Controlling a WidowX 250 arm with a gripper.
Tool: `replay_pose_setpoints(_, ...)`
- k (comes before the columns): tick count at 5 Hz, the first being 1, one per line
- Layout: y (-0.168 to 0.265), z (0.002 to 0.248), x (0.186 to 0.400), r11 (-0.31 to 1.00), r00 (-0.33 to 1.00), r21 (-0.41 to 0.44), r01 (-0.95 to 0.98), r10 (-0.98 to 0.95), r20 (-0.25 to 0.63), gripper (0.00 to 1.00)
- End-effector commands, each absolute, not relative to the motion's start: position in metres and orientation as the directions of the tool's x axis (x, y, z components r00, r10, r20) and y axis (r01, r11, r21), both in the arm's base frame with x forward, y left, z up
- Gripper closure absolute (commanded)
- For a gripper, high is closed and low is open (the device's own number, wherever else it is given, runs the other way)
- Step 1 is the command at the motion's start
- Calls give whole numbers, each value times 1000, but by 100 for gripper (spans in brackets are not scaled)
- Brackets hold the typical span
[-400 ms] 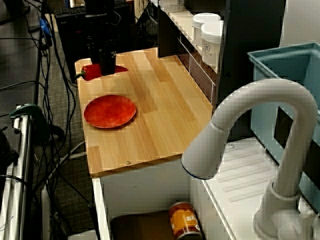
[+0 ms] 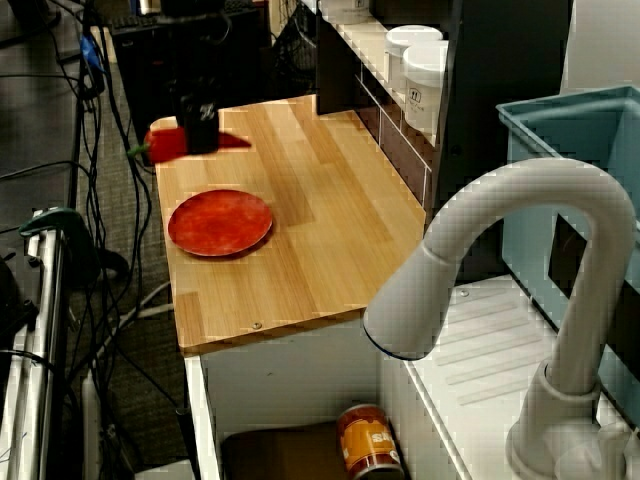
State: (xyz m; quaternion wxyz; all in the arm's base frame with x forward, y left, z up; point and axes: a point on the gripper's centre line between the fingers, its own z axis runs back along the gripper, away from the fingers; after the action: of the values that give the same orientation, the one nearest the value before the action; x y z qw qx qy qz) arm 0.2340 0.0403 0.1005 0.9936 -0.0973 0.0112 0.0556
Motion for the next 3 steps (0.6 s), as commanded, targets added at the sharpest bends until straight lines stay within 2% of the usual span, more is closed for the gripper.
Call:
replay_pose_setpoints(1,25,48,252,994,995,-83,-76,81,50,100)
replay_pose_setpoints(2,33,34,260,991,994,-80,-104,106,18,100)
replay_pose_setpoints(3,42,37,259,993,994,-50,-109,109,0,0)
